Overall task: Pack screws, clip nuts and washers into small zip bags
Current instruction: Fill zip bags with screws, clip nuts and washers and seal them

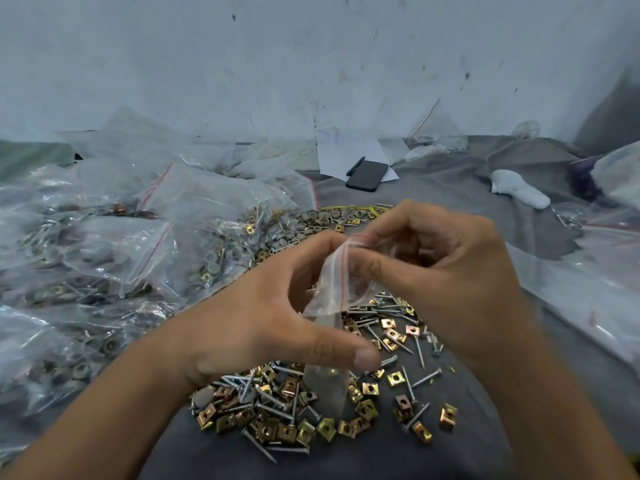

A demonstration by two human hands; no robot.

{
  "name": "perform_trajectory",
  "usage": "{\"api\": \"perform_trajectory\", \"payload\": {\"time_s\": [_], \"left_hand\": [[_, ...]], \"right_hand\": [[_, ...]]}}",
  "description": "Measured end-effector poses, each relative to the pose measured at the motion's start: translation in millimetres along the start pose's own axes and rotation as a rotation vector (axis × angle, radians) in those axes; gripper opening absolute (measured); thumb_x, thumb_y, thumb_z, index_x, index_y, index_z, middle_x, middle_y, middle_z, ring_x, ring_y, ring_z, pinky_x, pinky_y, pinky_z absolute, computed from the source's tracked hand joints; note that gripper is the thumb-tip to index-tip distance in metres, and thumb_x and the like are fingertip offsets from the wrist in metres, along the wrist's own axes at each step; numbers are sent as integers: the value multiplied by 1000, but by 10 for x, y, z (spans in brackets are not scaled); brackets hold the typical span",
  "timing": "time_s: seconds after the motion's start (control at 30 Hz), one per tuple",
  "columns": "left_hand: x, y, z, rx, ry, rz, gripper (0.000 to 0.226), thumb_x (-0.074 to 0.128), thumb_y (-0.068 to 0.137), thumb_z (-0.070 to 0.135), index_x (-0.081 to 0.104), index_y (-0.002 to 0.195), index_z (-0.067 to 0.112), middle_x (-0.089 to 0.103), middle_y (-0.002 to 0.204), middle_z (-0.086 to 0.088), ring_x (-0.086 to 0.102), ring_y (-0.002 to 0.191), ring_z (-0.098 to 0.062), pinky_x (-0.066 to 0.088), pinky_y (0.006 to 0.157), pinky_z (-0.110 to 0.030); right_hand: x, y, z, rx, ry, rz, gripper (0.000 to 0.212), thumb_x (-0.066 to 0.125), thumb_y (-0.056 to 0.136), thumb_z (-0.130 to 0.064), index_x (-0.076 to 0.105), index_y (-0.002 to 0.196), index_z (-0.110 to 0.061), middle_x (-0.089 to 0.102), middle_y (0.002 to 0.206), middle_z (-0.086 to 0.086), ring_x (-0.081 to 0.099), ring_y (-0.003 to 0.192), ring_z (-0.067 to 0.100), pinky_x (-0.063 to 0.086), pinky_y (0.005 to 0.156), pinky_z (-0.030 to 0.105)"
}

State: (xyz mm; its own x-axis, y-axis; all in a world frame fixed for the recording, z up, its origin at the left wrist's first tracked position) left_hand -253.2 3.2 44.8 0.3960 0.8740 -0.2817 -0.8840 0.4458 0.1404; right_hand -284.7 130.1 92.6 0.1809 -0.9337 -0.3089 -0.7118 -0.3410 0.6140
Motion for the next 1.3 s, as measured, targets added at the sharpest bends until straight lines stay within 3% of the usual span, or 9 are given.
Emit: {"api": "perform_trajectory", "payload": {"time_s": [0.1, 0.23, 0.33, 0.47, 0.57, 0.87, 0.97, 1.17, 1.3], "left_hand": [[-18, -18, -21, -26, -5, -4, 71, 90, 75, 22, 58, 138, 20, 68, 138, -4, 63, 134, -22, 46, 114, -25], [-92, -41, -85, -72, 94, 22, 76, 95, 70, 36, 59, 137, 30, 69, 134, -4, 68, 127, -24, 52, 110, -43], [-140, -53, -98, -92, 149, 36, 80, 94, 68, 45, 58, 139, 38, 72, 127, -2, 72, 118, -23, 57, 100, -39], [-218, -68, -86, -71, 319, 125, 81, 93, 61, 65, 57, 133, 55, 70, 122, 8, 72, 115, -15, 59, 100, -45], [-216, -54, 8, 6, 455, 202, 87, 91, 59, 70, 52, 136, 56, 65, 131, 23, 61, 124, 3, 52, 103, -31], [-158, -44, 81, 95, 543, 196, 94, 90, 62, 70, 51, 144, 44, 62, 136, 27, 59, 130, 1, 51, 107, -31], [-149, -44, 77, 104, 550, 186, 91, 92, 62, 66, 51, 141, 42, 63, 135, 24, 58, 132, 0, 51, 108, -32], [-99, -44, 155, 153, 677, 216, 81, 85, 66, 74, 54, 133, 40, 68, 123, 21, 65, 121, -6, 56, 97, -33], [-139, -59, 193, 177, 687, 243, 73, 83, 70, 74, 58, 128, 38, 69, 116, 25, 66, 113, 4, 51, 93, -16]], "right_hand": [[-48, 22, -80, -51, -149, 2, 28, 81, 74, -48, 80, 92, -28, 68, 86, -10, 64, 74, 15, 51, 61, 26], [-66, 16, -147, -118, -316, -31, 26, 81, 77, -34, 80, 102, -27, 72, 86, -14, 68, 78, 12, 56, 68, 28], [-79, 14, -228, -178, -430, -8, 29, 81, 76, -35, 79, 103, -24, 73, 85, -14, 69, 79, 7, 56, 72, 21], [-7, 15, -238, -227, -493, -9, 26, 82, 80, -2, 79, 101, -17, 75, 87, -7, 69, 79, 6, 56, 75, 24], [-36, 36, -144, -138, -344, 50, 27, 83, 80, 0, 79, 98, -20, 75, 83, -10, 71, 76, 9, 60, 72, 29], [-115, 35, 185, 98, -106, 121, 26, 94, 72, -22, 74, 88, -23, 76, 78, -4, 75, 71, 18, 64, 66, 42], [-77, 33, 274, 145, -97, 89, 26, 94, 71, -13, 74, 84, -23, 76, 77, -3, 75, 69, 17, 64, 66, 45], [-7, -17, 450, 270, 43, -6, 29, 94, 74, -14, 72, 92, -20, 76, 78, 1, 73, 66, 16, 58, 60, 31], [-75, -44, 461, 286, 254, -43, 37, 91, 76, -19, 70, 103, -7, 77, 84, 12, 76, 72, 28, 62, 66, 34]]}}
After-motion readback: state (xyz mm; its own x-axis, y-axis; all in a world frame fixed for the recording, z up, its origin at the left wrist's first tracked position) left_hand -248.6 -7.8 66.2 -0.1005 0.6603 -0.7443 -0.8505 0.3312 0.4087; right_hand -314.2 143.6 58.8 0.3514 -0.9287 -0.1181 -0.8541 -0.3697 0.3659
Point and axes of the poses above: each hand's wrist, its own y-axis towards the middle knuckle, its own x-axis out of the palm, z = x × y, the point moved 10 cm from there along y, towards the middle knuckle
